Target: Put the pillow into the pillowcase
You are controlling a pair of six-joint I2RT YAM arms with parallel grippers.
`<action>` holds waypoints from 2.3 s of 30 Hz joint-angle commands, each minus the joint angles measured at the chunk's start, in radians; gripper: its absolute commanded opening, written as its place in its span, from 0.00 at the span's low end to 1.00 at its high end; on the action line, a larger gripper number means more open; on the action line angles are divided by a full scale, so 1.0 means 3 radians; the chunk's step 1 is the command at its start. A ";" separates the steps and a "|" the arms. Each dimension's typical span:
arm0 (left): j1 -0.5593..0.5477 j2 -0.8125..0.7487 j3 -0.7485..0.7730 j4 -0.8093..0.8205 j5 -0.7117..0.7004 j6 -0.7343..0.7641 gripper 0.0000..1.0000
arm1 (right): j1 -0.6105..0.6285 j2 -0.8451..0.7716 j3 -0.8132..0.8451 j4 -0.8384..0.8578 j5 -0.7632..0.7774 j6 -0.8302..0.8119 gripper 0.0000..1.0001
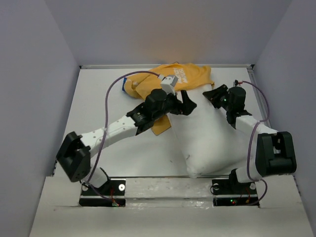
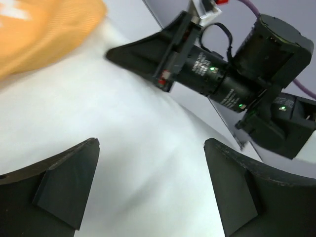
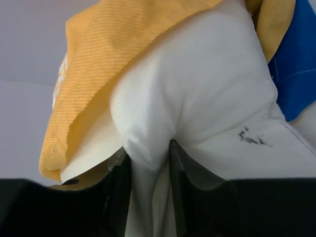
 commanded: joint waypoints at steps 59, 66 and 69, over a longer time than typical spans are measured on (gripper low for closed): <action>0.0853 -0.0762 -0.1694 0.1477 -0.0043 0.0260 0.00 | 0.2113 0.1407 0.2538 -0.2380 0.2294 -0.2289 0.13; 0.0853 -0.0895 -0.1791 0.1503 0.0392 0.0091 0.00 | 0.2082 0.0352 0.1366 -0.0436 0.2100 -0.1752 0.00; 0.0848 -0.0931 -0.1822 0.1488 0.0439 0.0055 0.00 | 0.2082 -0.0222 0.0934 0.0320 0.2110 -0.1741 0.00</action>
